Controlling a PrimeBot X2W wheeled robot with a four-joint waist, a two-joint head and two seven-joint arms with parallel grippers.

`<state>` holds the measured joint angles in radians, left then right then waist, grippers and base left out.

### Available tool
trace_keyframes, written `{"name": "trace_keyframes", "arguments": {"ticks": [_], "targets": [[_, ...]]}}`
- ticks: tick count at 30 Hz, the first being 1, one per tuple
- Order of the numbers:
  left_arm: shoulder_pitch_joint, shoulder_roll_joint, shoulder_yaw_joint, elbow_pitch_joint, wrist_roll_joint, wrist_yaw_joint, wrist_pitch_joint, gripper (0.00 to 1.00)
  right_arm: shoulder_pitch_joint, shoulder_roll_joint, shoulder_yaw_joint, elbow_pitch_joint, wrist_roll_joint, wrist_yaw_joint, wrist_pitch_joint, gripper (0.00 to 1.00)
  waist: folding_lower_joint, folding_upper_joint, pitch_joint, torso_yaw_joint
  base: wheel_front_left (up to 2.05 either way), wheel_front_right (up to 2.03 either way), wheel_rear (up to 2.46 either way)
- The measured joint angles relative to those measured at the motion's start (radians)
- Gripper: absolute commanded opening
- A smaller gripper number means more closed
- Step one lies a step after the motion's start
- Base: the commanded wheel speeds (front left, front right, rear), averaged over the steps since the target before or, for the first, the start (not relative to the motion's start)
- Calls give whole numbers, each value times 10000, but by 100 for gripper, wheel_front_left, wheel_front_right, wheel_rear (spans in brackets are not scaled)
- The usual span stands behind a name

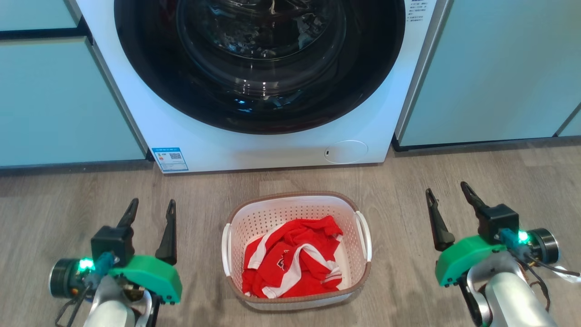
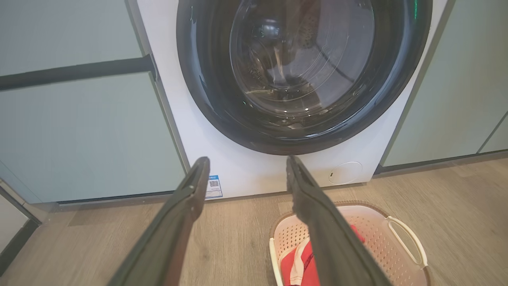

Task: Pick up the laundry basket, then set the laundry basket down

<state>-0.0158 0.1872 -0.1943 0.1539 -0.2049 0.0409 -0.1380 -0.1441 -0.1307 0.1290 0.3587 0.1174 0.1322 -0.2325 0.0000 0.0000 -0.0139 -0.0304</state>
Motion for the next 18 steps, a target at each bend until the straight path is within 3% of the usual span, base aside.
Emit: {"name": "trace_keyframes", "arguments": {"ticks": [7,18], "targets": [[28,-4,-27,-111,336,123,-130,100,-6,2,46,21,-391,0,-159,100,0,0,36,0,0,0,0],[193,-50,8,-153,44,134,-130,100,-5,23,6,119,353,0,-159,100,0,0,62,19,0,0,0]]}}
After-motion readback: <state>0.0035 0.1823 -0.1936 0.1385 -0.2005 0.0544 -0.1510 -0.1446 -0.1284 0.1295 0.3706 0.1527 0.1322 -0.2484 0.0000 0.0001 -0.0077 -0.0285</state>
